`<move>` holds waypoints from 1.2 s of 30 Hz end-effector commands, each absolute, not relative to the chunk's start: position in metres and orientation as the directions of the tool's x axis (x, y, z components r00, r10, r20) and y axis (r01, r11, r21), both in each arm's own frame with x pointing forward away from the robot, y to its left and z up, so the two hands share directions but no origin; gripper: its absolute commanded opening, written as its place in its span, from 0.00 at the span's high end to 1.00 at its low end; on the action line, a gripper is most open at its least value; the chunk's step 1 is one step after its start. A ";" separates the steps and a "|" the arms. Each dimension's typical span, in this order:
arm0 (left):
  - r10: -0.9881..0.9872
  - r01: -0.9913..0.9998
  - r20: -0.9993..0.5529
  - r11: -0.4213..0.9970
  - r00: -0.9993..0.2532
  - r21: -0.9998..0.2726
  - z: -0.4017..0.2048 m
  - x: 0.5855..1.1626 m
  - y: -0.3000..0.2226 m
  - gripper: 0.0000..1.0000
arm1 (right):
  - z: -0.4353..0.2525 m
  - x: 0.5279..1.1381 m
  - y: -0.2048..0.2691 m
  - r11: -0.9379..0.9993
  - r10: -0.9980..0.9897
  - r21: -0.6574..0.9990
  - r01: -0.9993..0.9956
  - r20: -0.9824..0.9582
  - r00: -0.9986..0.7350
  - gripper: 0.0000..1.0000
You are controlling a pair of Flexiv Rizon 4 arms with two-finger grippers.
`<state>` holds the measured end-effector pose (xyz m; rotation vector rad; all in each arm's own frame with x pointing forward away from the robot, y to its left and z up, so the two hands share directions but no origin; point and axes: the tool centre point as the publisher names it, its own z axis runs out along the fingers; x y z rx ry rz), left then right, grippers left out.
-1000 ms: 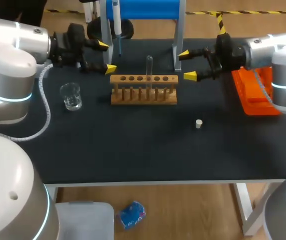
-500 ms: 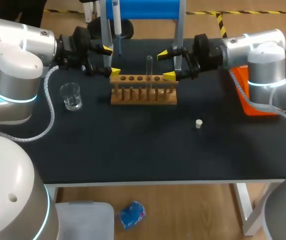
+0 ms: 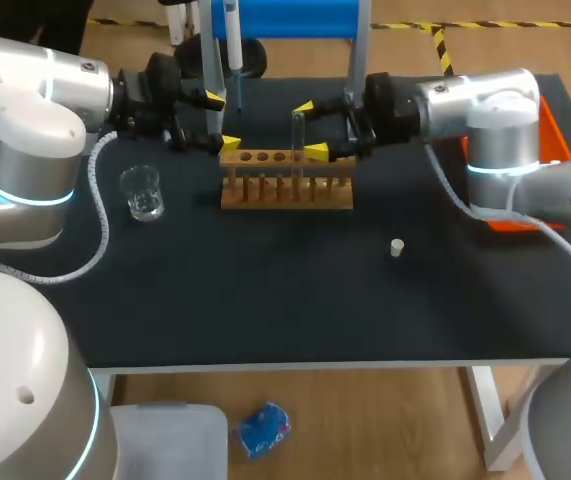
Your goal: Invert the test tube, pick up the pipette, mount the tip to pipette, aspirate from beaker and dispense into the tube, eject the tip, return the pipette, and cap with the stopper.
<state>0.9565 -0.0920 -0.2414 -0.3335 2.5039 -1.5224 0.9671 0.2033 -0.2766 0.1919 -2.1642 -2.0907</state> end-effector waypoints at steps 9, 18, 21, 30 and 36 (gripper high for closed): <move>-0.288 -0.093 -0.046 0.449 -0.956 -0.889 -0.241 0.957 -0.092 0.00 | -0.279 0.975 0.213 0.028 -0.189 1.000 0.002 0.008 -0.982 0.16; -0.288 -0.093 -0.046 0.449 -0.956 -0.889 -0.241 0.957 -0.092 0.00 | -0.279 0.977 0.219 0.026 -0.197 1.000 0.003 0.008 -0.980 0.29; -0.288 -0.093 -0.046 0.449 -0.956 -0.889 -0.241 0.957 -0.092 0.00 | -0.279 0.977 0.221 0.026 -0.199 1.000 0.006 0.011 -0.980 0.28; -0.288 -0.093 -0.046 0.449 -0.956 -0.889 -0.241 0.957 -0.092 0.00 | -0.280 0.975 0.223 0.029 -0.201 1.000 0.011 0.017 -0.979 0.64; -0.288 -0.093 -0.046 0.449 -0.956 -0.889 -0.241 0.957 -0.092 0.00 | -0.280 0.976 0.223 0.033 -0.200 0.999 0.011 0.017 -0.980 0.82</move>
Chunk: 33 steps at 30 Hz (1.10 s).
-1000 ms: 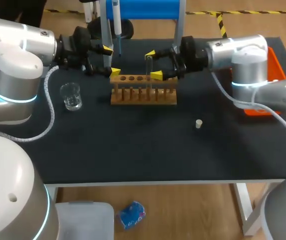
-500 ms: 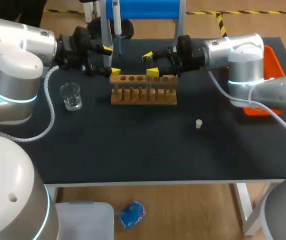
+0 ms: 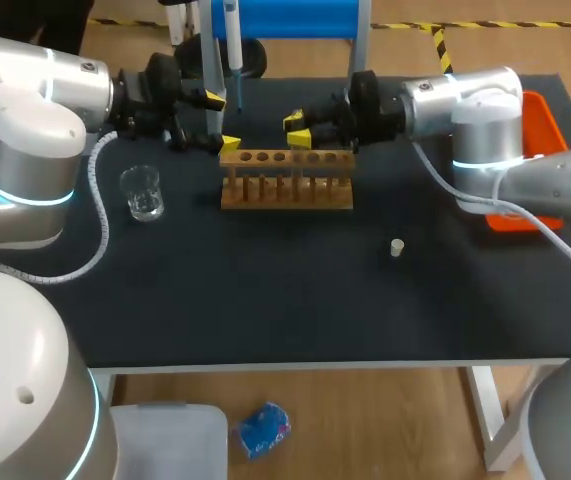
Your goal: Invert the test tube, pick up the pipette, mount the tip to pipette, aspirate from beaker and dispense into the tube, eject the tip, return the pipette, and cap with the stopper.
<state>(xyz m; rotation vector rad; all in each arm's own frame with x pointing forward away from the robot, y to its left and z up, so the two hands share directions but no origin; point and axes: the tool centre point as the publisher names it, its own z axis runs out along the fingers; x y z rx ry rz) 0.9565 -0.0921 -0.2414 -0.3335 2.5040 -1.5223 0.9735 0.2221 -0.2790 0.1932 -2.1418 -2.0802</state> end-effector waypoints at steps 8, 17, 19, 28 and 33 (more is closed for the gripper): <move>-0.288 -0.093 -0.046 0.449 -0.956 -0.889 -0.241 0.957 -0.092 0.00 | -0.278 0.975 0.222 0.037 -0.194 0.999 0.006 0.013 -0.981 1.00; -0.288 -0.093 -0.046 0.449 -0.956 -0.889 -0.241 0.957 -0.092 0.00 | -0.272 0.972 0.222 0.037 -0.199 0.999 -0.013 -0.005 -0.980 1.00; -0.288 -0.093 -0.046 0.449 -0.956 -0.889 -0.241 0.957 -0.092 0.00 | -0.271 0.971 0.222 0.037 -0.200 0.999 -0.015 -0.007 -0.980 1.00; -0.288 -0.093 -0.046 0.449 -0.956 -0.889 -0.241 0.957 -0.092 0.00 | -0.266 0.968 0.221 0.034 -0.201 0.999 -0.027 -0.019 -0.979 1.00; -0.288 -0.093 -0.046 0.449 -0.956 -0.889 -0.241 0.957 -0.092 0.00 | -0.263 0.967 0.222 0.033 -0.202 0.999 -0.031 -0.024 -0.979 1.00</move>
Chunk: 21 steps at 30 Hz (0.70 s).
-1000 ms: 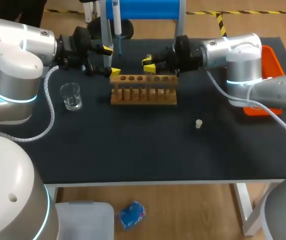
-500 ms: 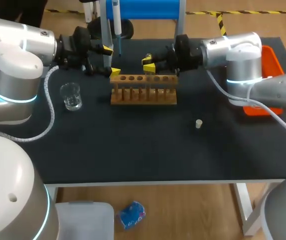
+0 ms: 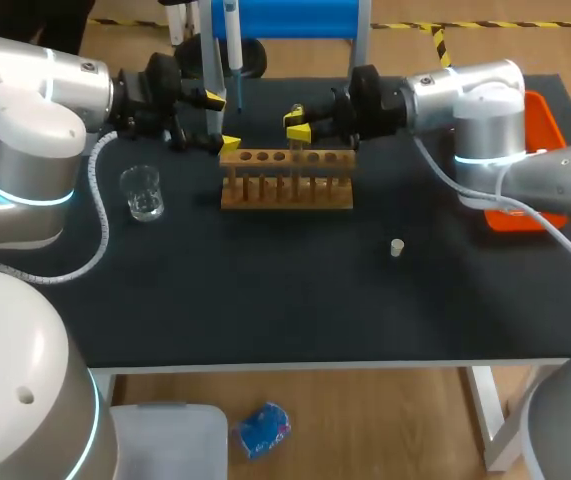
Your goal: Invert the test tube, pick up the pipette, mount the tip to pipette, aspirate from beaker and dispense into the tube, eject the tip, return the pipette, and cap with the stopper.
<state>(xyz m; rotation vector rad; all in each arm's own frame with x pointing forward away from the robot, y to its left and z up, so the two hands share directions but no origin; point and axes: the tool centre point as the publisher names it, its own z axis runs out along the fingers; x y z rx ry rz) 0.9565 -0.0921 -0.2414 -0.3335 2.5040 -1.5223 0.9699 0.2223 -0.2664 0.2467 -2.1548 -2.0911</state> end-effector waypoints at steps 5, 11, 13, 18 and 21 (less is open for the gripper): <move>-0.288 -0.093 -0.046 0.449 -0.956 -0.889 -0.241 0.957 -0.092 0.00 | -0.258 0.967 0.223 0.032 -0.203 0.999 -0.036 -0.029 -0.979 1.00; -0.288 -0.093 -0.046 0.449 -0.956 -0.889 -0.241 0.957 -0.092 0.00 | -0.253 0.967 0.222 0.031 -0.203 0.999 -0.045 -0.037 -0.978 1.00; -0.288 -0.093 -0.046 0.449 -0.956 -0.889 -0.241 0.957 -0.092 0.00 | -0.252 0.967 0.221 0.031 -0.203 0.998 -0.048 -0.041 -0.978 1.00; -0.288 -0.093 -0.046 0.449 -0.956 -0.889 -0.241 0.957 -0.092 0.00 | -0.247 0.966 0.221 0.029 -0.201 0.998 -0.055 -0.048 -0.978 1.00; -0.288 -0.093 -0.046 0.449 -0.956 -0.889 -0.241 0.957 -0.092 0.00 | -0.244 0.965 0.222 0.027 -0.202 0.998 -0.060 -0.053 -0.978 1.00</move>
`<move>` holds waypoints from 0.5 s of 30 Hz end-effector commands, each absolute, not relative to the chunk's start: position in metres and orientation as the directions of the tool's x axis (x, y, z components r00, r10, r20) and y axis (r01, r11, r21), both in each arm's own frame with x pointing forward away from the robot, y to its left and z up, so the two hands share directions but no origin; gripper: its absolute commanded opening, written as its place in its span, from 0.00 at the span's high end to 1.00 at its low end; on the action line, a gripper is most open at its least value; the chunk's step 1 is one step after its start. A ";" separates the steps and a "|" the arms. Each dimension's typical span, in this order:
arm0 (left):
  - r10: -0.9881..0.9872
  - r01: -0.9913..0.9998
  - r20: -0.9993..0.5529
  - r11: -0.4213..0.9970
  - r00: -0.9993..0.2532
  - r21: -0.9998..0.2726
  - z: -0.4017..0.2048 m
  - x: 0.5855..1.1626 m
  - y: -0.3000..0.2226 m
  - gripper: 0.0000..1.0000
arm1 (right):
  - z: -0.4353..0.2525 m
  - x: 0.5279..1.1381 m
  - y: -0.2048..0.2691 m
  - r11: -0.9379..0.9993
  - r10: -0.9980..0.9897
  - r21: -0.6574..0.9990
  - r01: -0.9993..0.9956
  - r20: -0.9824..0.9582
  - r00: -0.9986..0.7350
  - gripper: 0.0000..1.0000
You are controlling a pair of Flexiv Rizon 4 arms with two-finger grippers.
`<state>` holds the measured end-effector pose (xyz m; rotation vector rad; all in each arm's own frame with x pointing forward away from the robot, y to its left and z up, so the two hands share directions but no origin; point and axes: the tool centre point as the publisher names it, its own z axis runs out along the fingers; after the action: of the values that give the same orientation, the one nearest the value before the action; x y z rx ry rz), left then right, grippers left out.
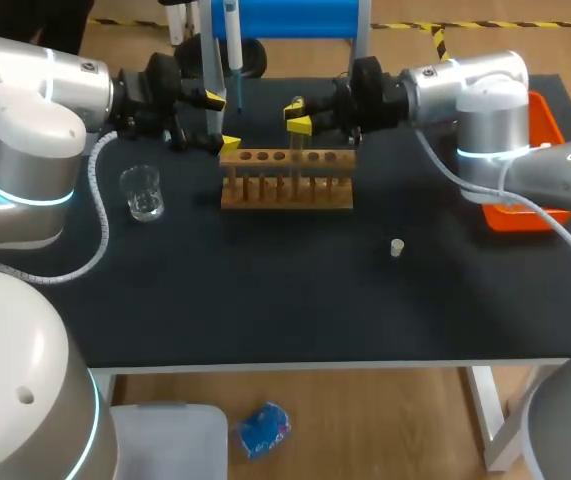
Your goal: Invert the test tube, pick up the pipette, mount the tip to pipette, aspirate from beaker and dispense into the tube, eject the tip, return the pipette, and cap with the stopper.
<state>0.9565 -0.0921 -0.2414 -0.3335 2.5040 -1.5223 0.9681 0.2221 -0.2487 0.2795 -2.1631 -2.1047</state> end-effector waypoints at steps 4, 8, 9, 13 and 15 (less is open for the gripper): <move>-0.288 -0.093 -0.046 0.449 -0.956 -0.889 -0.241 0.957 -0.092 0.00 | -0.240 0.965 0.224 0.024 -0.205 0.997 -0.067 -0.060 -0.977 1.00; -0.288 -0.093 -0.046 0.449 -0.956 -0.889 -0.241 0.957 -0.092 0.00 | -0.236 0.965 0.225 0.023 -0.207 0.997 -0.074 -0.068 -0.976 1.00; -0.288 -0.093 -0.046 0.449 -0.956 -0.889 -0.241 0.957 -0.092 0.00 | -0.234 0.964 0.225 0.022 -0.208 0.997 -0.076 -0.070 -0.976 1.00; -0.288 -0.093 -0.046 0.449 -0.956 -0.889 -0.241 0.957 -0.092 0.00 | -0.230 0.964 0.224 0.020 -0.208 0.996 -0.084 -0.078 -0.975 1.00; -0.288 -0.093 -0.046 0.449 -0.956 -0.889 -0.241 0.957 -0.092 0.00 | -0.227 0.964 0.224 0.020 -0.207 0.996 -0.089 -0.083 -0.975 1.00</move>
<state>0.9565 -0.0921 -0.2414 -0.3335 2.5040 -1.5223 0.9664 0.2252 -0.2313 0.3203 -2.1686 -2.1204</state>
